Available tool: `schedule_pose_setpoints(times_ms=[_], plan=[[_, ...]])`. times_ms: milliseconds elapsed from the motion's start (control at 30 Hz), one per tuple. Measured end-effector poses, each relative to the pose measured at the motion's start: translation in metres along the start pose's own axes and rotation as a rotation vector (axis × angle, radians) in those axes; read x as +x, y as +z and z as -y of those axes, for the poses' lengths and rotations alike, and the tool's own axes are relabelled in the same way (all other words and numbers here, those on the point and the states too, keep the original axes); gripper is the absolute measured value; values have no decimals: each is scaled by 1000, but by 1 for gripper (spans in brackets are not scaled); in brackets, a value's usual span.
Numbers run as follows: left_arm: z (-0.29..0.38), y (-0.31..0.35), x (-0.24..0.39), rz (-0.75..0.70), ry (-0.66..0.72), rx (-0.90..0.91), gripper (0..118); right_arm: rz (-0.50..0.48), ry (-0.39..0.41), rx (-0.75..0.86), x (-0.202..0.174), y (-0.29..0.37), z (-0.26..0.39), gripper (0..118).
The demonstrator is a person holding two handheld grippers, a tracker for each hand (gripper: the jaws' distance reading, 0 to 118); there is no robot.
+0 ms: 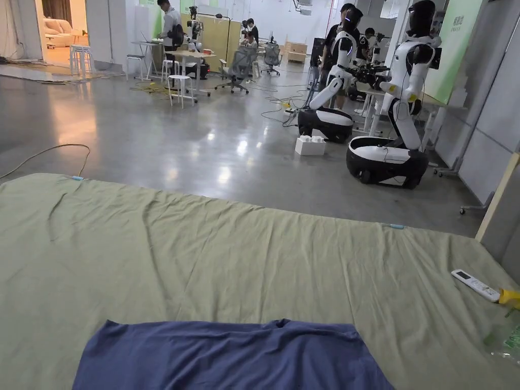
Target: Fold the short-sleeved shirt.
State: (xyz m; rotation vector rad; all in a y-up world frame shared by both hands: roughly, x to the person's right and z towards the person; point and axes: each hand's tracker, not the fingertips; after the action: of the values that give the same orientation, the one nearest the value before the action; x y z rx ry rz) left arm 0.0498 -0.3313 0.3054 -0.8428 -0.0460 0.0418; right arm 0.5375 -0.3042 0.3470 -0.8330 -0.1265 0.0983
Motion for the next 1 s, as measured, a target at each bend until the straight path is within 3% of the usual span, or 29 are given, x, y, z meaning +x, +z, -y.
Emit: schedule_pose_setpoints(times_ms=[100,167,267,300,400,567,700,767,867,900,933,1000], plan=[[8,-12,9,-17,19,-23,26,-3,-8,-35,-6,-17,7,5],[8,-15,13,-15,37,-38,43,-7,-15,-53,-9,-21,11,24],[6,-13,24,3,49,-23,51,-4,-12,-37,-17,-18,9,36],[1,-13,24,8,46,-8,56,0,-8,-13,-20,-15,6,49],[-15,-7,38,-2,10,87,59,-2,3,106,-29,-6,-11,78],[-54,14,57,9,-18,307,59,-6,-25,352,-44,15,-50,88],[-81,32,72,-42,-48,472,59,10,-41,532,-57,33,-83,86],[-91,42,78,-83,-55,541,58,25,-43,620,-63,42,-95,78],[-98,56,82,-113,-37,628,43,18,-66,695,-70,51,-107,33],[-97,60,84,-125,-32,660,24,15,-66,724,-71,54,-108,15],[-95,64,86,-145,-33,688,12,15,-91,746,-72,54,-107,13],[-92,68,86,-176,-33,710,8,33,-54,786,-77,59,-108,4]])
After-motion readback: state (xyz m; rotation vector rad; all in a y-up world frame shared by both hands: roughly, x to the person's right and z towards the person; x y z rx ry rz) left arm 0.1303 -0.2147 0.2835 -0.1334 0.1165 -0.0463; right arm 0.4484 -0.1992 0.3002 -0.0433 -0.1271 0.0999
